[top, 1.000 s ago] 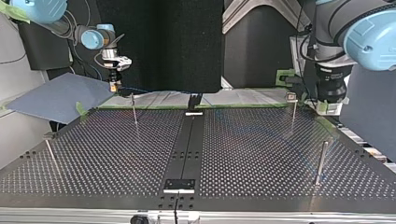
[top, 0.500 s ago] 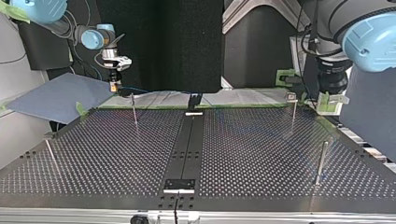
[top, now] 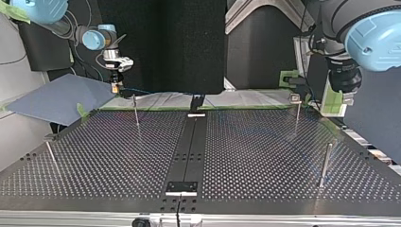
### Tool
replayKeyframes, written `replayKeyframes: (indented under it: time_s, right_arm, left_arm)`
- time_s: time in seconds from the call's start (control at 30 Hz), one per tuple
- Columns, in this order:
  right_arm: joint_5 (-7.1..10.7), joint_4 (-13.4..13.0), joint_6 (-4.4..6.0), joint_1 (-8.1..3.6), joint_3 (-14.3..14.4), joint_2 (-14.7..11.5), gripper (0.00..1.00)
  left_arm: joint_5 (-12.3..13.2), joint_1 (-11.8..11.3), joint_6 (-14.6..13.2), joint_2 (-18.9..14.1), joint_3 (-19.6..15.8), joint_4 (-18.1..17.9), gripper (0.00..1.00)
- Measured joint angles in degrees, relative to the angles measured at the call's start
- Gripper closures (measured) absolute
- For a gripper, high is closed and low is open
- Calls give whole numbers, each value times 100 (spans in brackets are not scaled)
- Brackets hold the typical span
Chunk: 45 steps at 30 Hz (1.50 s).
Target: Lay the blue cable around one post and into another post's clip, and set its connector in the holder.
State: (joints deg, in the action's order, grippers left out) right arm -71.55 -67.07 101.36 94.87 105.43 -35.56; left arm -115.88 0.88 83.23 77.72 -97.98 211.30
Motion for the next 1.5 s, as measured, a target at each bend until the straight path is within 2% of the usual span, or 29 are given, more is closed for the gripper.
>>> replayKeyframes:
  time_s: [1.3,1.5]
  right_arm:
    - [0,17,-8,17,0,2,100]
    - [0,10,-7,18,-2,3,100]
  left_arm:
    - [-17,166,28,-7,0,-15,0]
    - [22,188,64,-96,-23,-190,0]
